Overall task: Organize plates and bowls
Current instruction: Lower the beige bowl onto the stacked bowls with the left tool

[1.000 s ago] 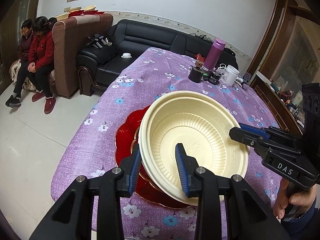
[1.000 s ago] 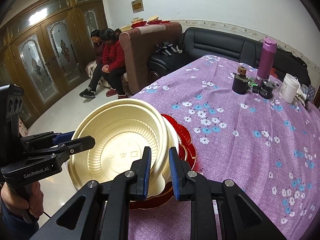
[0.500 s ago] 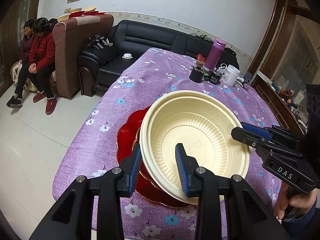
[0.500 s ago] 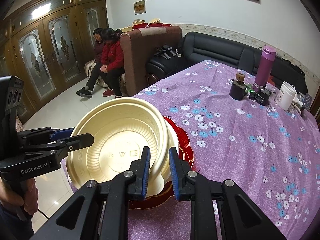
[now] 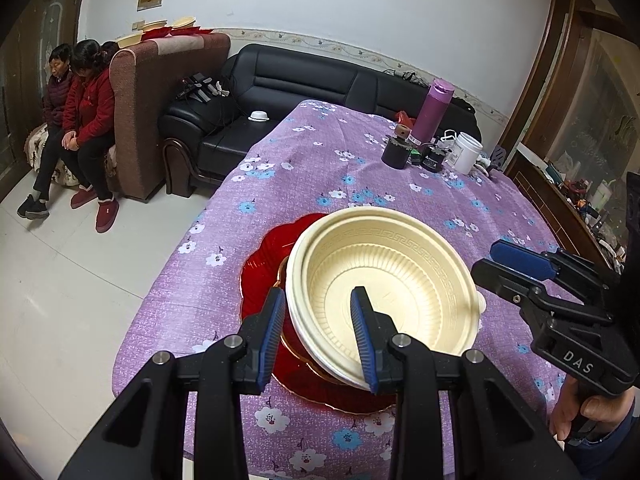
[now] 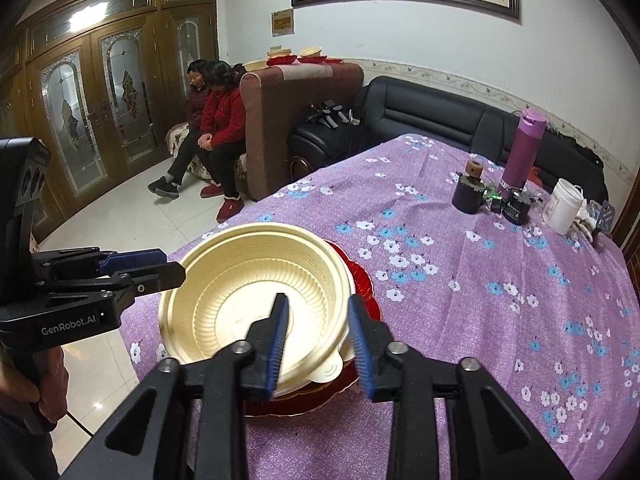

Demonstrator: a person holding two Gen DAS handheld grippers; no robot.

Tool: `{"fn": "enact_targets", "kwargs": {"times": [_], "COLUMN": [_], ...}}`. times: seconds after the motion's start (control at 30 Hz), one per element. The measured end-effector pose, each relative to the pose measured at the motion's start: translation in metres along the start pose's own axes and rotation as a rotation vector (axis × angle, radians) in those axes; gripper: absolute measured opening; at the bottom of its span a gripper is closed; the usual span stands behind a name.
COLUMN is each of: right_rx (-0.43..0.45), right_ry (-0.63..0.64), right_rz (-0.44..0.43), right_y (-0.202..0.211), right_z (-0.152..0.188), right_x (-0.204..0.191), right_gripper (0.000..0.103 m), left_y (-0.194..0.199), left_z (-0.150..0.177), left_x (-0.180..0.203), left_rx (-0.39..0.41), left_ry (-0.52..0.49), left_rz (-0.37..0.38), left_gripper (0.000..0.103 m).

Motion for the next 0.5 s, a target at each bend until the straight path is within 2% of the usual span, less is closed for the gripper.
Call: {"fn": "enact_targets", "kwargs": {"times": [0.5], "right_rx": [0.033], "right_ry": [0.032], "right_rz": [0.084], "right_y": [0.015], "right_z": [0.005], "right_x": [0.008], "right_gripper": [0.041], "left_y": [0.006], "left_z": [0.000], "left_x": [0.007], "left_rx": [0.012], "left_ry": [-0.020], "left_rz": [-0.012], "left_gripper": [0.033]}}
Point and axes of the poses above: each gripper's, at about its wrist camera, not at the fingertips, and y roughly against the way its jaws point, x to its right, z to its underside, the point moved 7 cm from there along -y, roughly the way its jaws point, and after that the axes turned 12 degrees about y, right-handed, at the moved point
